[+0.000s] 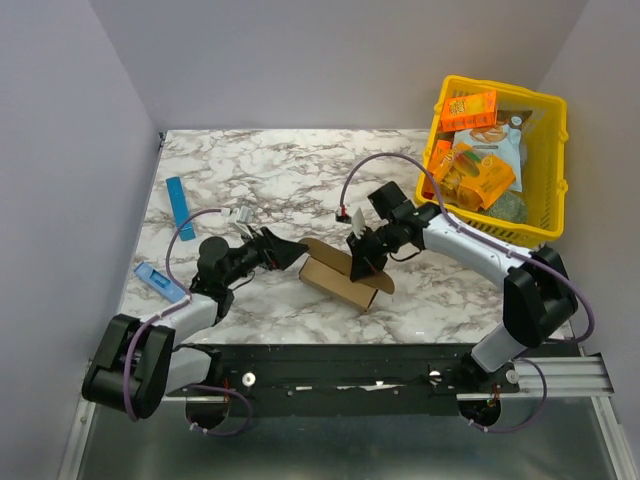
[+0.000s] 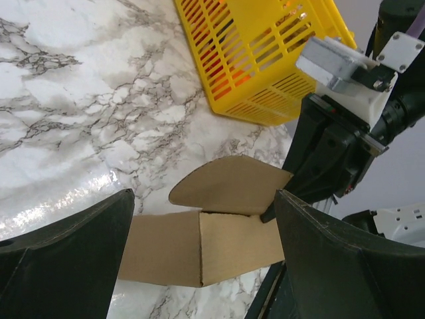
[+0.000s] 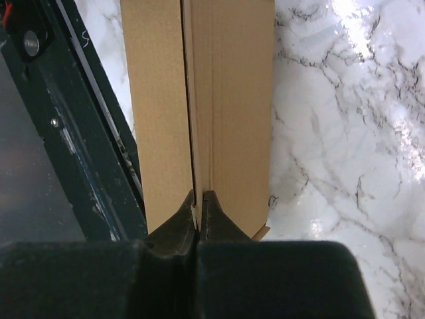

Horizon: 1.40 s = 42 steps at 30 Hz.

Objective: Fold the paper box

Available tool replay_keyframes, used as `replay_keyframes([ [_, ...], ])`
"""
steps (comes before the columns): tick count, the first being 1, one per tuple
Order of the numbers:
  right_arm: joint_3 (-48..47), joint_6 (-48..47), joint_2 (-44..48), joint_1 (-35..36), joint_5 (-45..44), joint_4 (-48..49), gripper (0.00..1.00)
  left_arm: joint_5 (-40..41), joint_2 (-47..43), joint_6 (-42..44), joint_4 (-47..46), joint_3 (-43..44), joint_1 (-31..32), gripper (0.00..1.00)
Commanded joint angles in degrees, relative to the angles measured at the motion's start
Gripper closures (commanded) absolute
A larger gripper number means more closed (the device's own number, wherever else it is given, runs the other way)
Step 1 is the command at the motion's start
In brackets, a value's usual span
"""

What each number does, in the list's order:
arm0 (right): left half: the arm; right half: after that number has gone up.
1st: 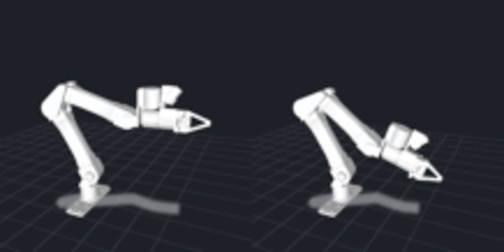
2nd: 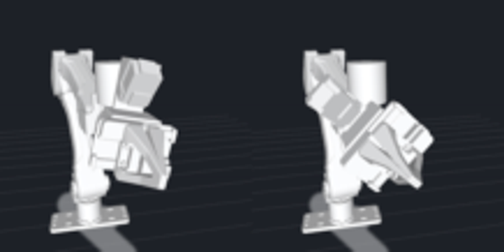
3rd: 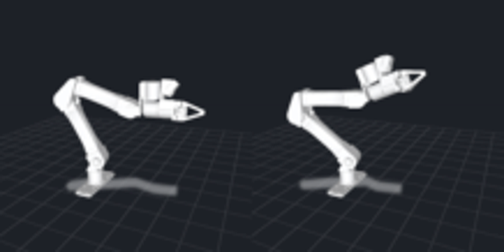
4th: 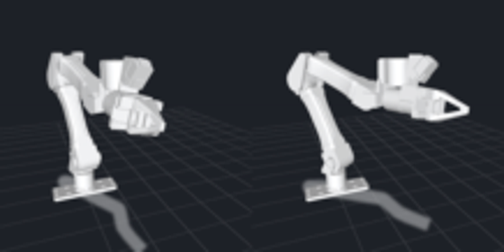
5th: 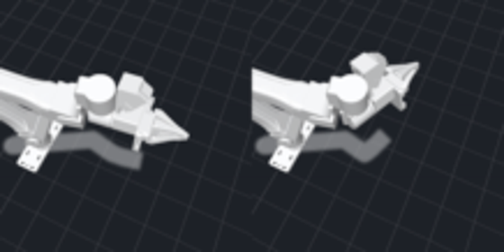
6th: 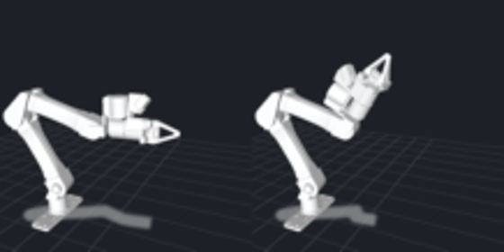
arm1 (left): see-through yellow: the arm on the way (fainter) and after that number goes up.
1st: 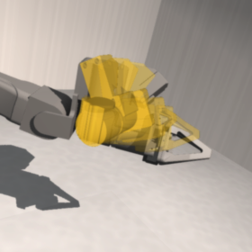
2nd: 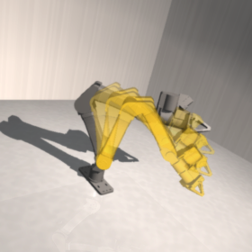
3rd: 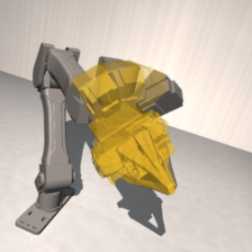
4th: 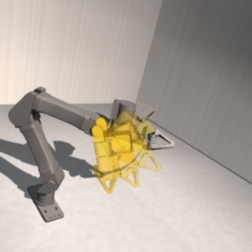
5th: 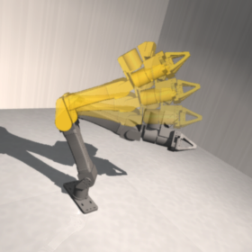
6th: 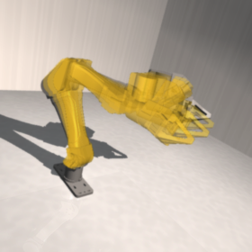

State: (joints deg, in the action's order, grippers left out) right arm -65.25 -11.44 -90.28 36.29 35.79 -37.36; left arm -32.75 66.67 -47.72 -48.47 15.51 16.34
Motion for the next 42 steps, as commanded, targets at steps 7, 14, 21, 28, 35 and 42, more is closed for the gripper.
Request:
replay_keyframes([
  [7, -5.59, -8.51, -5.52, -2.10, 8.68, -5.35, 0.99, -5.30, 6.01, 2.98, -10.51, 0.14, -0.34, 0.08],
  [14, -6.02, -9.21, -7.01, -2.19, 8.68, -6.05, 0.99, -4.16, 5.49, 5.62, -7.61, 1.81, -0.08, 0.25],
  [21, -6.46, -9.12, -7.37, -2.19, 7.37, -6.32, 0.99, -1.18, 1.89, 12.03, 1.61, 3.04, 2.64, 0.42],
  [28, -6.38, -9.04, -7.54, -2.19, 6.14, -6.14, 0.99, 4.53, -2.60, 17.04, 11.63, 4.00, 5.02, 0.53],
  [35, -6.38, -8.86, -7.72, -2.19, 4.64, -5.96, 0.99, 6.12, -4.36, 19.15, 15.32, 5.40, 6.86, 0.62],
  [42, -6.20, -8.69, -7.72, -2.19, 3.50, -5.61, 0.99, 10.69, -6.38, 23.37, 22.62, 7.96, 11.26, 0.68],
])
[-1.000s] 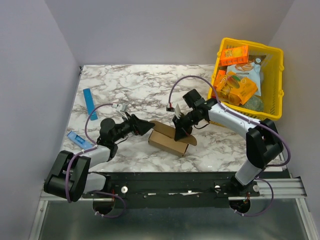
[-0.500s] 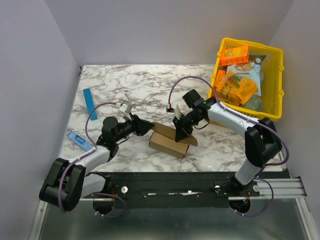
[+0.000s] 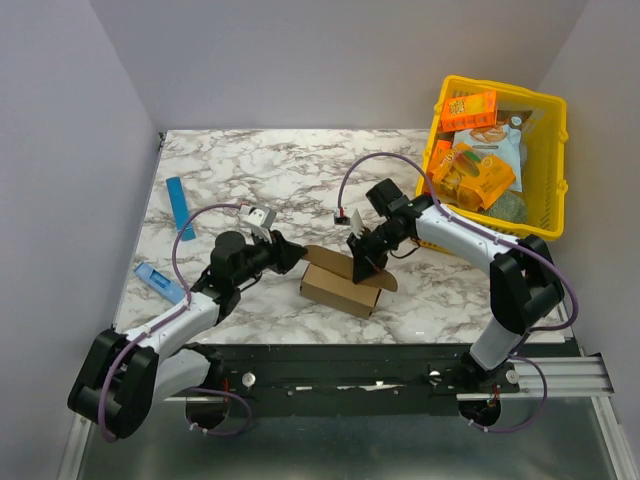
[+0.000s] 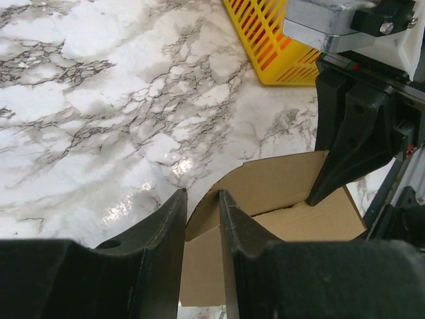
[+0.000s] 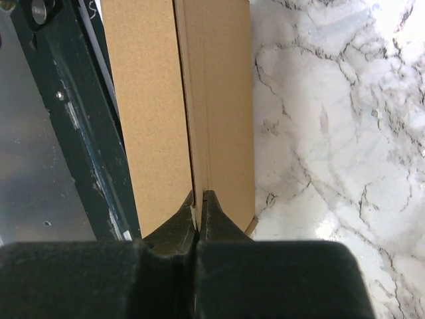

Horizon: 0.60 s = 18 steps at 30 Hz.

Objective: Fold the paper box

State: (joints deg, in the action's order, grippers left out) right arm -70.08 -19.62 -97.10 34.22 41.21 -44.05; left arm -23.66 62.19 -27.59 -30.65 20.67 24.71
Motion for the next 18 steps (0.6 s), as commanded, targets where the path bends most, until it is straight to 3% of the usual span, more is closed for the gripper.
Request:
replay_keyframes([
  [1, -1.28, -0.51, -0.81, -0.12, -2.36, 1.16, 0.99, 1.95, -1.99, 3.94, 5.95, 2.98, 3.58, 0.72],
  [14, -0.05, 0.54, 1.30, -0.12, -7.46, 3.45, 0.99, 6.34, -1.38, 7.11, 11.49, 4.56, 7.90, 0.82],
  [16, -0.05, 0.63, 1.39, -0.12, -7.99, 3.45, 0.96, 7.74, -0.59, 7.82, 12.89, 4.91, 8.42, 0.86],
  [18, -0.14, 1.33, 1.47, -0.20, -8.51, 3.53, 0.87, 10.47, -0.49, 8.78, 14.04, 5.35, 8.78, 0.88],
])
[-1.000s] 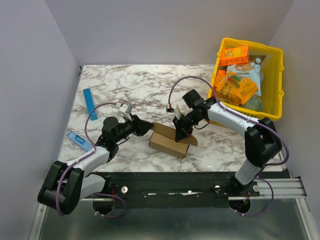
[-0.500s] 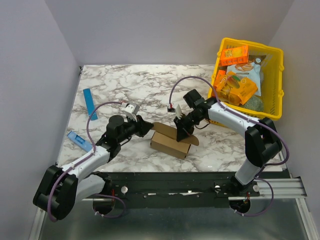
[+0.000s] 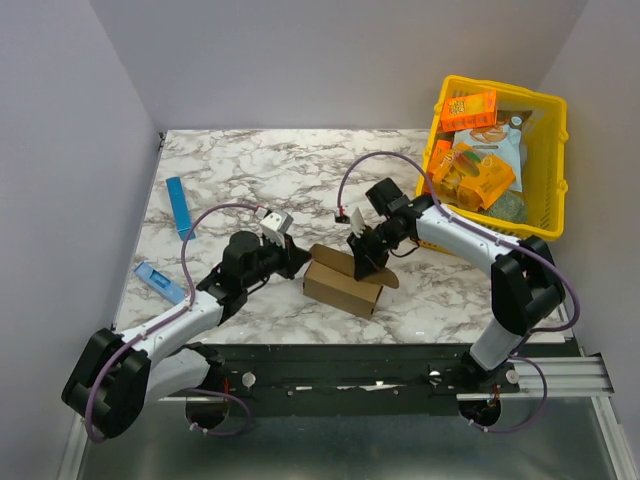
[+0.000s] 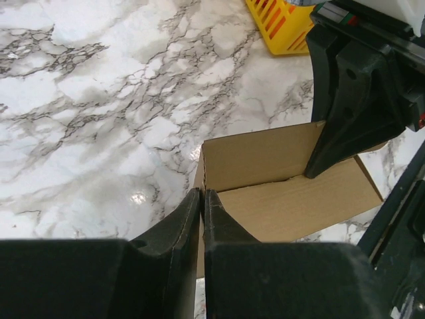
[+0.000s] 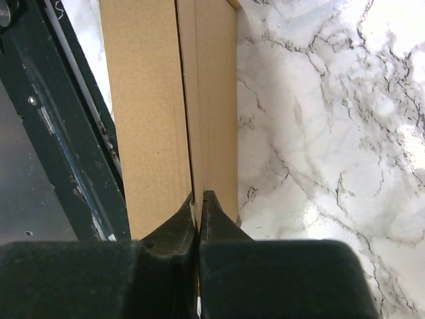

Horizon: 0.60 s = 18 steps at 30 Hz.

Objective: Fold the paper box

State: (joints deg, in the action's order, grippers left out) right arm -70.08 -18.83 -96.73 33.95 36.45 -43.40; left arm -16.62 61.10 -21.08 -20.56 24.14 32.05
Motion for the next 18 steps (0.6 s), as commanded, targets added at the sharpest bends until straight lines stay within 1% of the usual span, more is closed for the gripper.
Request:
replay_keyframes([
  [1, -0.23, 0.81, 1.54, 0.15, -4.27, 2.79, 0.82, 4.66, 0.60, 2.62, 4.99, 1.96, 2.13, 0.90],
  [2, -0.23, 2.20, 1.89, 0.15, -4.89, 2.97, 0.67, 5.89, 0.34, 2.80, 5.43, 1.96, 2.48, 0.92],
  [3, -0.32, 3.00, 2.24, 0.15, -5.59, 3.05, 0.60, 9.12, -0.36, 3.06, 5.96, 1.96, 2.75, 0.93],
  [4, -0.40, 3.88, 3.55, 0.15, -7.42, 2.97, 0.52, 10.72, -0.80, 3.76, 7.10, 1.79, 3.53, 0.96],
  [5, -0.40, 5.80, 4.26, 0.06, -8.49, 2.97, 0.38, 12.39, -1.33, 4.11, 7.63, 1.70, 3.80, 0.98],
  [6, -0.23, 6.60, 5.40, 0.15, -9.28, 2.97, 0.32, 15.01, -2.55, 4.47, 7.90, 1.26, 4.07, 0.99],
  [8, 0.21, 9.67, 8.55, 0.06, -12.44, 3.06, 0.22, 16.18, -3.79, 5.26, 7.73, 0.65, 4.77, 1.00],
  [12, 1.96, 12.76, 13.05, 0.15, -14.91, 2.70, 0.16, 16.18, -6.87, 6.05, 5.97, -1.20, 5.74, 1.00],
  [13, 2.67, 13.03, 13.67, 0.15, -15.78, 2.62, 0.16, 17.57, -7.22, 6.31, 5.27, -1.46, 6.09, 1.00],
  [18, 5.92, 14.78, 14.64, 0.15, -20.35, 2.79, 0.16, 18.82, -9.42, 6.75, 4.30, -3.22, 7.41, 1.00],
])
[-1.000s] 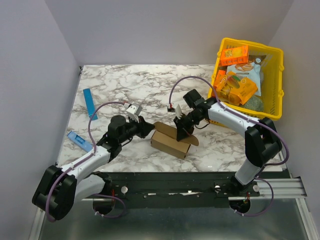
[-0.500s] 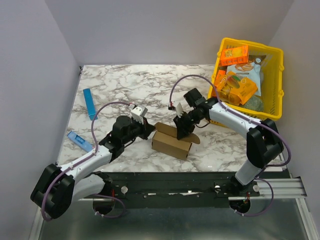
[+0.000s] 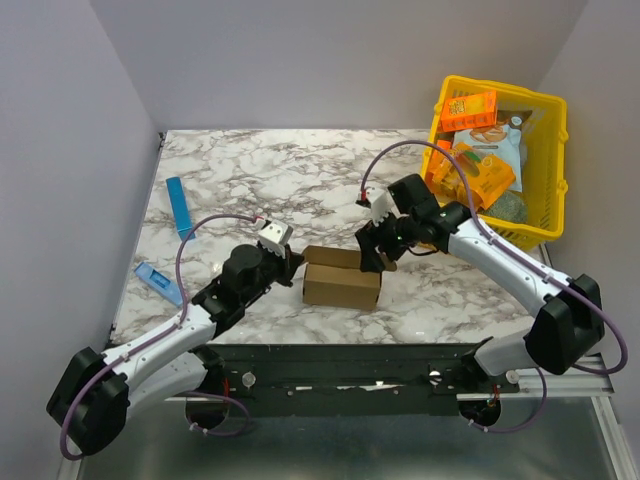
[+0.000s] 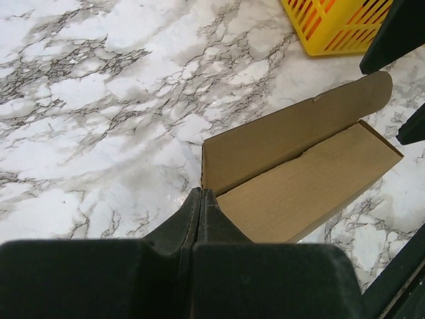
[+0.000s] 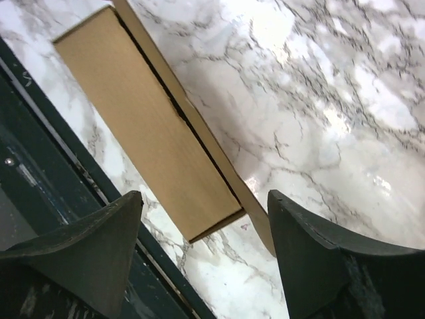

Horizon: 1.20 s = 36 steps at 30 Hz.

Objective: Fold the paper box

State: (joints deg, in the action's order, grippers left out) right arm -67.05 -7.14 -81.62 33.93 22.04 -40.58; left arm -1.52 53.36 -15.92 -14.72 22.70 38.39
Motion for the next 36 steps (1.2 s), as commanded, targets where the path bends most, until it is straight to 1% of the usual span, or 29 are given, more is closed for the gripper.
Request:
replay_keyframes([
  [1, 3.58, 3.53, -0.20, 0.17, -7.70, 0.32, 0.16, 3.98, -1.86, 1.68, -1.45, -1.78, 1.16, 1.00],
  [5, 4.73, 5.72, 0.85, -0.09, -11.67, 1.64, 0.15, 5.21, -2.82, 2.12, -1.71, -2.31, 1.86, 1.00],
  [13, 5.87, 6.96, 2.87, -0.27, -15.89, 0.41, 0.22, 7.23, -3.18, 3.00, -0.31, -1.87, 2.92, 1.00],
  [14, 6.05, 6.96, 3.48, -0.27, -15.80, 0.41, 0.25, 7.32, -3.18, 3.00, -0.31, -1.87, 3.18, 1.00],
  [15, 6.05, 6.96, 3.66, -0.27, -15.72, 0.32, 0.32, 7.41, -3.18, 3.00, -0.31, -1.78, 3.27, 1.00],
  [17, 6.14, 6.96, 3.93, -0.36, -15.98, 0.24, 0.38, 7.67, -3.18, 3.18, -0.31, -1.78, 3.36, 1.00],
  [18, 6.14, 6.96, 3.93, -0.27, -15.89, 0.15, 0.44, 7.76, -3.27, 3.35, -0.22, -1.87, 3.53, 1.00],
  [20, 6.22, 6.96, 3.93, -0.27, -15.37, 0.15, 0.51, 8.20, -3.44, 3.27, -0.13, -1.69, 3.62, 1.00],
  [21, 6.23, 6.96, 3.93, -0.27, -14.84, 0.15, 0.58, 8.11, -3.44, 3.35, -0.13, -1.78, 3.79, 1.00],
  [23, 6.58, 7.05, 3.58, -0.27, -13.78, 0.50, 0.65, 8.29, -3.62, 3.27, -0.31, -1.78, 3.88, 1.00],
  [24, 6.66, 6.96, 3.49, -0.27, -13.43, 0.41, 0.76, 8.37, -3.70, 3.35, -0.31, -1.95, 3.97, 1.00],
  [26, 6.93, 6.96, 3.31, -0.27, -12.90, 0.76, 0.87, 8.64, -3.88, 3.27, -0.31, -2.04, 4.15, 1.00],
  [29, 7.28, 7.48, 3.75, -0.27, -12.46, 1.29, 0.94, 9.43, -4.32, 2.92, -0.31, -2.39, 4.32, 1.00],
  [30, 7.02, 8.97, 3.84, -0.27, -12.55, 1.12, 0.98, 10.04, -4.49, 2.74, -0.40, -2.57, 4.32, 1.00],
  [36, 6.49, 16.53, 7.26, -0.18, -15.36, 2.51, 0.99, 14.08, -6.16, 0.02, -1.80, -4.15, 5.38, 1.00],
])
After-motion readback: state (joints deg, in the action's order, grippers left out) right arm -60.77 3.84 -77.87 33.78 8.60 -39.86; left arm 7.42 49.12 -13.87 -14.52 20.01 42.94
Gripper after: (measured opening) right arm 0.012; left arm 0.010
